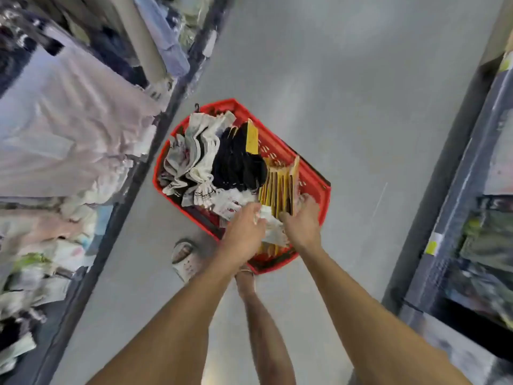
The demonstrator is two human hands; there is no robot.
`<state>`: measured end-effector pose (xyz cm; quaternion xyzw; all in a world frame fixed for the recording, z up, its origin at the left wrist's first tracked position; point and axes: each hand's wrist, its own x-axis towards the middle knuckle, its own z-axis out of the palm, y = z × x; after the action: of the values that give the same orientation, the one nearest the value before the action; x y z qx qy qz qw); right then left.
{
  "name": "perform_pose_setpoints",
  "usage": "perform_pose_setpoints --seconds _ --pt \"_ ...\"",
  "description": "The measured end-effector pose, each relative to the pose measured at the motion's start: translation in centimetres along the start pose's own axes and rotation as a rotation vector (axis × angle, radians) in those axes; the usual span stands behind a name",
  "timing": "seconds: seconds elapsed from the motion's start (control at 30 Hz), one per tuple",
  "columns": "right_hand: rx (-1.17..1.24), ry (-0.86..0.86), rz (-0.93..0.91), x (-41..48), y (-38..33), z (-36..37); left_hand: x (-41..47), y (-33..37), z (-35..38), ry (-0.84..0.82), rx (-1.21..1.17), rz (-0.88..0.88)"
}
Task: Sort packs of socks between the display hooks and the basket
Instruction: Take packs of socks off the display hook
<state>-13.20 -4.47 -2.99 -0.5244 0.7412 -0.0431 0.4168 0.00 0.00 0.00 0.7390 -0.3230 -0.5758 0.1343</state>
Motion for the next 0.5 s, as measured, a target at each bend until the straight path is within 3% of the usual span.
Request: perform_pose_setpoints --seconds 0.1,0.27,0.4,0.5 --pt "0.02 0.042 0.024 2.6 0.8 3.0 4.9 -0.3 1.4 -0.005 0.158 0.042" --pt "0.058 0.067 0.119 4.6 1.7 6.6 8.8 -0.5 2.8 -0.093 0.311 -0.098" --pt "0.059 0.055 0.183 5.7 1.8 7.9 11.3 -1.1 2.9 -0.096 -0.023 -0.266" --pt "0.049 0.044 0.139 5.8 2.2 7.7 11.7 -1.3 2.6 -0.175 -0.16 -0.247"
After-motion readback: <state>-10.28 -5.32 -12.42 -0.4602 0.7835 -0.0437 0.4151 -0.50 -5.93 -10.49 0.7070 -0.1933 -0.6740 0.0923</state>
